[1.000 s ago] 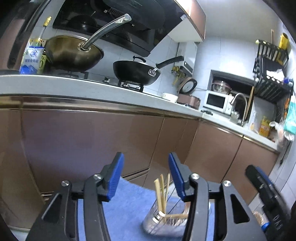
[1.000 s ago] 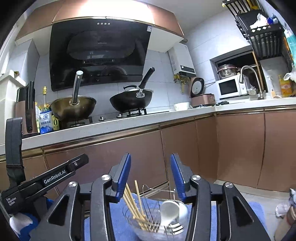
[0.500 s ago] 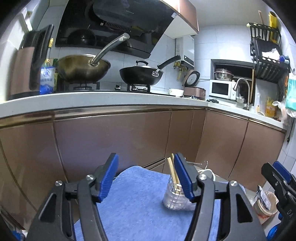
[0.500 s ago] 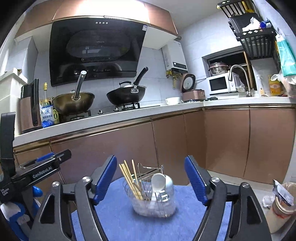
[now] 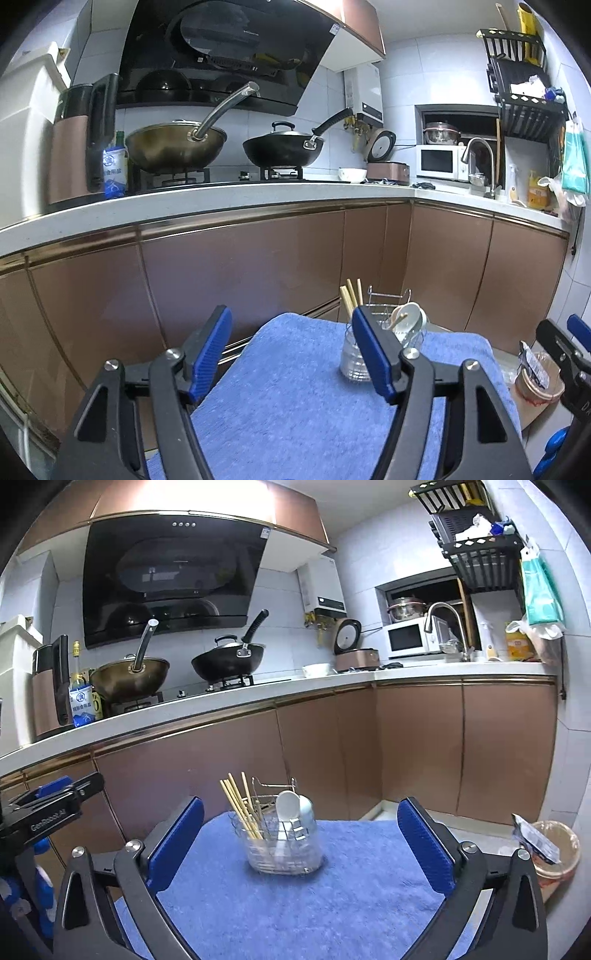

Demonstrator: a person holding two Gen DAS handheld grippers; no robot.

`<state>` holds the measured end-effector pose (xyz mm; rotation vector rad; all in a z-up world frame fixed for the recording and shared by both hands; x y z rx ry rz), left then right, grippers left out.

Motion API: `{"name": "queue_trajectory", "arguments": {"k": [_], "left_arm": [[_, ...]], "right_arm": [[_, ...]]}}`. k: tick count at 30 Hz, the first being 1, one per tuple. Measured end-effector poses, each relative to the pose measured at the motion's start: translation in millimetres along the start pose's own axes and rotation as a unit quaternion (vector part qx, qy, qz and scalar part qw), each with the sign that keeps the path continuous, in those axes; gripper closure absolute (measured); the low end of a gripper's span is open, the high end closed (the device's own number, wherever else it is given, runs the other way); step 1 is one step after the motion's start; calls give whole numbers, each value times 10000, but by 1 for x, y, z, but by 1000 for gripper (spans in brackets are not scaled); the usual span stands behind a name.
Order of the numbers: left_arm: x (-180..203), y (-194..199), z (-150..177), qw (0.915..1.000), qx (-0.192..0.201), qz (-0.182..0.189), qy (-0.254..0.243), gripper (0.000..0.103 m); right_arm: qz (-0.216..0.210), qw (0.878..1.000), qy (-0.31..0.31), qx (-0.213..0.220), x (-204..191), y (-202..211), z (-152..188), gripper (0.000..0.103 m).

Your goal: Organize utensils

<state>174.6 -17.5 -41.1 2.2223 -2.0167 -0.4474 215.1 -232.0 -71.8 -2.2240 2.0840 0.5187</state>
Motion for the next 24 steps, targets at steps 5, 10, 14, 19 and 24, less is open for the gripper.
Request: {"name": "queue_trajectory", "arguments": {"k": [5, 10, 14, 19, 24], "left_arm": [[-5, 19, 3, 10000, 28, -43, -44, 37], [-9, 38, 5, 9997, 109, -200, -82, 36], [-12, 47, 6, 9994, 186, -262, -112, 35], [-16, 63, 8, 9985, 361, -384, -137, 35], [-21, 75, 9, 9979, 430, -458, -142, 35]], "right_arm": [[128, 9999, -23, 34, 4, 18, 0, 0], [304, 9995, -75, 35, 9, 34, 1, 0], [498, 9988, -24, 39, 12, 44, 1, 0], [635, 9979, 86, 69, 11, 53, 0, 0], [679, 9975, 189, 88, 6, 61, -1, 0]]}}
Point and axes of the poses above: each gripper's, at about its wrist camera, not at the fingertips, and y roughly against the way its jaws point, x to its right, z to its underside, the point moved 6 cm from there along -y, roughly the way its jaws point, and after that the axes turned 9 degrees about -y, right-handed, at the moved point
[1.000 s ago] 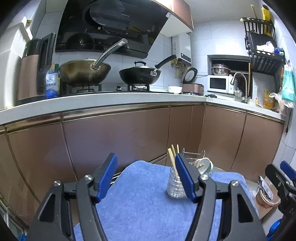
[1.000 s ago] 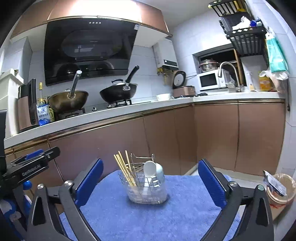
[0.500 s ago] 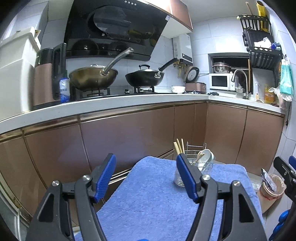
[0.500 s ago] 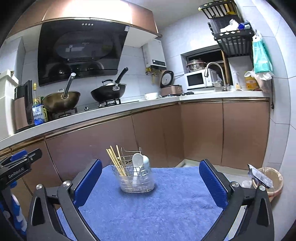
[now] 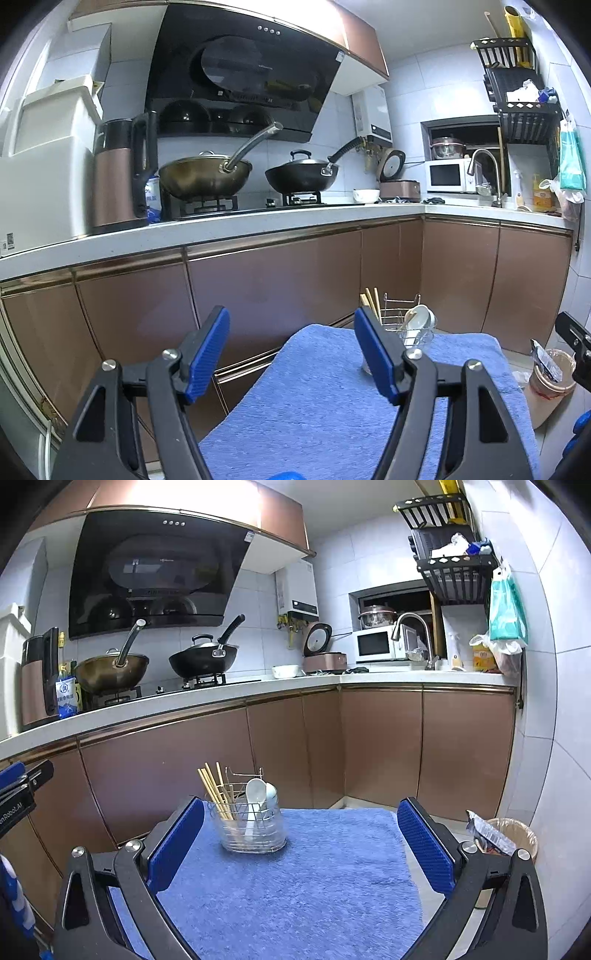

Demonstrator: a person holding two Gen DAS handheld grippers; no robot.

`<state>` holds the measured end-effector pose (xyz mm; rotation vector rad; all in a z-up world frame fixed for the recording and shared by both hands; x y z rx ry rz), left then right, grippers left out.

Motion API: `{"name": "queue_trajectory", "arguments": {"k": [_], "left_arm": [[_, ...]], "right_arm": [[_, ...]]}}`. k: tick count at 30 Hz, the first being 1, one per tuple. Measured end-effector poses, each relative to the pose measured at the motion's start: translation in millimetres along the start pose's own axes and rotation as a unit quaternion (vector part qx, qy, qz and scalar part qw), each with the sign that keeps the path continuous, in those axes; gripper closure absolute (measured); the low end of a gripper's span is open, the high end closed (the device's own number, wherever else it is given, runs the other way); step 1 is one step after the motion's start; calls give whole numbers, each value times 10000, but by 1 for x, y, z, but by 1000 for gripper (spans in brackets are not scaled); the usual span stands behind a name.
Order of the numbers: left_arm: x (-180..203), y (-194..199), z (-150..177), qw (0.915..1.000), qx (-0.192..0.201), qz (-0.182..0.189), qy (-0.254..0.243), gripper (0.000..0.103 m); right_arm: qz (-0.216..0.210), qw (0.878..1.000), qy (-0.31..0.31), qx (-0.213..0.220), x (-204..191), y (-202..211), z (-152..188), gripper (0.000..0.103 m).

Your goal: Organize utensils

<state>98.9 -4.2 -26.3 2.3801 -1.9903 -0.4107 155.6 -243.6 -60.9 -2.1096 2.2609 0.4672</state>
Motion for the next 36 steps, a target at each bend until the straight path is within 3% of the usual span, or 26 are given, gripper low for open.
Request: {"name": "queue_trajectory", "arguments": {"k": [36], "left_arm": [[-22, 29, 17, 9999, -40, -150, 43, 35]], "right_arm": [[429, 9977, 496, 158, -15, 36, 2, 0]]}}
Point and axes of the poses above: each gripper's, at about its wrist camera, not at the fingertips, and y roughly against the way its jaws point, x to its right, z to its underside, the point moved 6 cm from there along -y, roughly the way its jaws point, and after that the axes turned 9 degrees about -y, right-handed, at the moved point
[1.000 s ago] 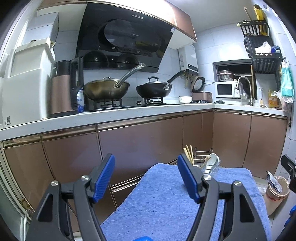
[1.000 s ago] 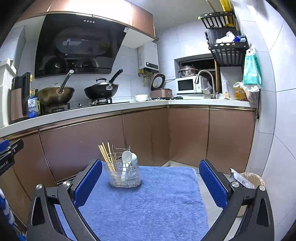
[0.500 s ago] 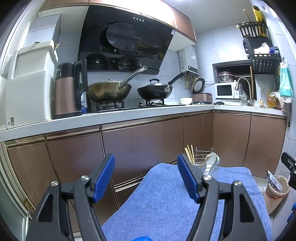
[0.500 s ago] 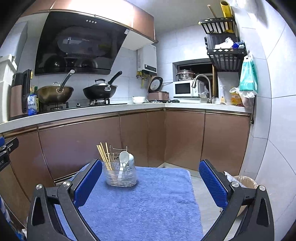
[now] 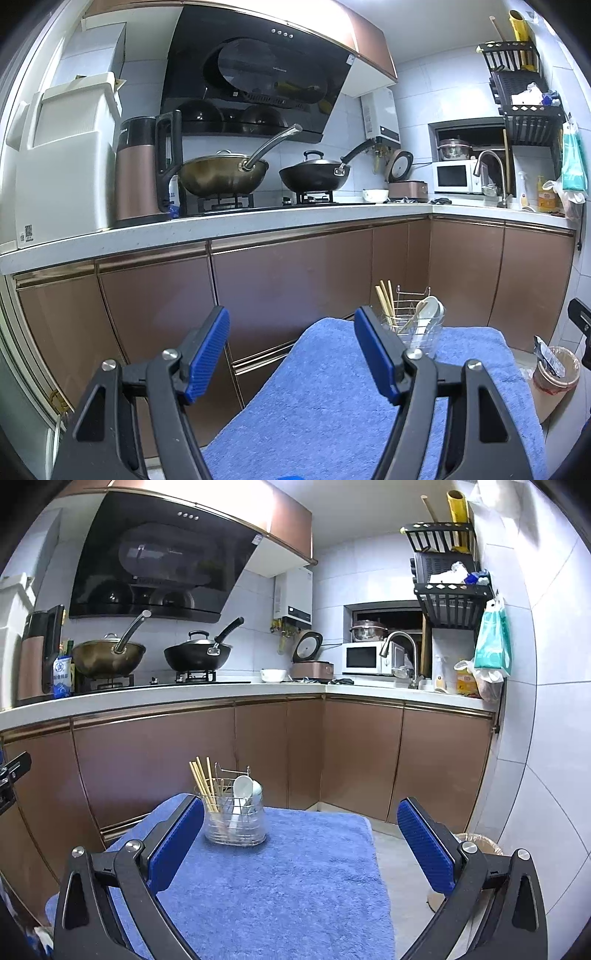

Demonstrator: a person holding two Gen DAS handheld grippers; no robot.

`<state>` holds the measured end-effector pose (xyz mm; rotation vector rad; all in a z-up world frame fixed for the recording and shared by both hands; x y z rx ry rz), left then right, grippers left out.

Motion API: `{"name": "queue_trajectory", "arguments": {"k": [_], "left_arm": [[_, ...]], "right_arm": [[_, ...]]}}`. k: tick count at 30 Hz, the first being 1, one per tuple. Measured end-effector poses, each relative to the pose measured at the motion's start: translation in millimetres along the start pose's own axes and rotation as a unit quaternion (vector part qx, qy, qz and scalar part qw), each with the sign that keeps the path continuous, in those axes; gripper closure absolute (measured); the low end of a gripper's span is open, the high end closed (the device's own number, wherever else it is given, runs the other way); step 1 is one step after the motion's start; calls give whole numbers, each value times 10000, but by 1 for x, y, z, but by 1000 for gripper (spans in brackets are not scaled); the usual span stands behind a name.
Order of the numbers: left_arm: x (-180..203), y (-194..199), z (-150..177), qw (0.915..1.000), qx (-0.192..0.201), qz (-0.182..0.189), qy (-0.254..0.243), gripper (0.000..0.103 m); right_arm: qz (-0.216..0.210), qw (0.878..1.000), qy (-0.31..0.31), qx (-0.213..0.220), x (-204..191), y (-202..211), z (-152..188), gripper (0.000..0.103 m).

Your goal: Organize utensils

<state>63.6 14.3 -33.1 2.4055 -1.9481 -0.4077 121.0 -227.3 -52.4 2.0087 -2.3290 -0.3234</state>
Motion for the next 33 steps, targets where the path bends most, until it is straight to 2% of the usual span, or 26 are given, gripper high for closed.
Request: {"name": "queue_trajectory", "arguments": {"k": [14, 33], "left_arm": [[3, -9, 10, 9999, -151, -4, -56, 35], [-10, -5, 8, 9999, -44, -95, 52, 35]], "right_arm": [[121, 9999, 35, 21, 3, 1, 2, 0], [131, 9999, 73, 2, 1, 1, 3, 0]]}}
Point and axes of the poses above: each gripper's, at about its wrist camera, not at the fingertips, and y roughly against the way its jaws point, x to its right, z to its underside, the point moved 6 cm from there along -y, roughly the way its jaws point, and after that the axes turned 9 degrees about -y, right-handed, at the moved point
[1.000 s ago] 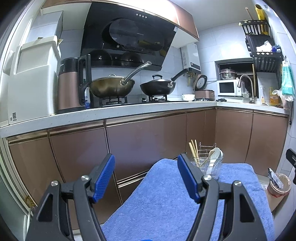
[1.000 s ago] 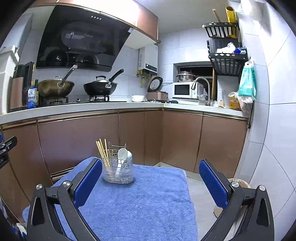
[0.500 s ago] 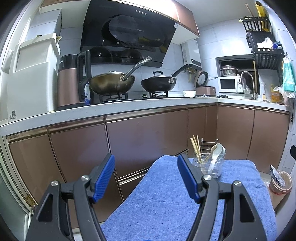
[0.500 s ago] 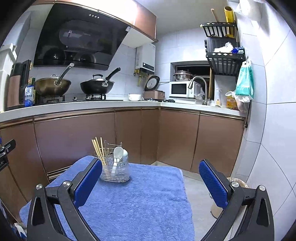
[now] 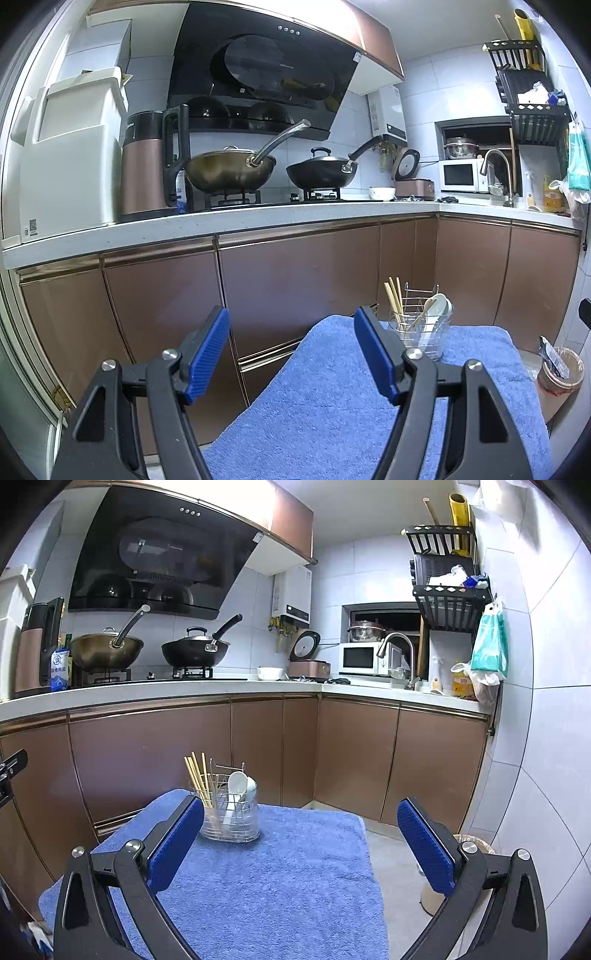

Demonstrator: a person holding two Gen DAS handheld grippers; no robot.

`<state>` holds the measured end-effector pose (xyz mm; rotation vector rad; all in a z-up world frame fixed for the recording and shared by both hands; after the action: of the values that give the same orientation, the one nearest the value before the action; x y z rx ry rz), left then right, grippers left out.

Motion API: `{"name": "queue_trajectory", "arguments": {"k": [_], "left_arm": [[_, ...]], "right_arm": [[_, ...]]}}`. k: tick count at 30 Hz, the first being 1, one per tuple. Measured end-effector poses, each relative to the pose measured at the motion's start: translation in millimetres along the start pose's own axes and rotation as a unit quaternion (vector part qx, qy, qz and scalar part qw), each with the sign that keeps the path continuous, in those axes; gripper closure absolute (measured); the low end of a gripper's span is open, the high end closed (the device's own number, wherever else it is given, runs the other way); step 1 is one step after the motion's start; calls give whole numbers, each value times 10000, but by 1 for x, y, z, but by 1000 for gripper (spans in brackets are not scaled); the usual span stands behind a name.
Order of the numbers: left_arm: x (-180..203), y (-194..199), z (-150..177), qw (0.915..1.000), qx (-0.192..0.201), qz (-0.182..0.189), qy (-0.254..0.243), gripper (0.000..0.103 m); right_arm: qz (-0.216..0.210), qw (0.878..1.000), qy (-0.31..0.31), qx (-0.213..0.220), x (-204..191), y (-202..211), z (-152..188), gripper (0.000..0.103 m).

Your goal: Organize utensils

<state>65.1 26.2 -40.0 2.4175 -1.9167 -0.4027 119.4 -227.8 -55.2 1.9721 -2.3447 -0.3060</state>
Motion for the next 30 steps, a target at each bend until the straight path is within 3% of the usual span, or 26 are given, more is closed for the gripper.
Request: {"name": "queue_trajectory", "arguments": {"k": [30], "left_arm": [[0, 9, -6, 9999, 109, -69, 80, 35]], "right_arm": [[-17, 10000, 15, 27, -3, 1, -1, 0]]}}
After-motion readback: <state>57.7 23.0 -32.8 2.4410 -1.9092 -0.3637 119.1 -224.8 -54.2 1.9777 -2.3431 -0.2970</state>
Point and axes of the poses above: each gripper's, at about its wrist camera, not at the fingertips, and y roughly against the way its jaws point, x to its right, z to its underside, the point moved 6 cm from there along -y, roughly the way its jaws point, and after that the axes turned 9 degrees about -y, right-handed, at the moved point
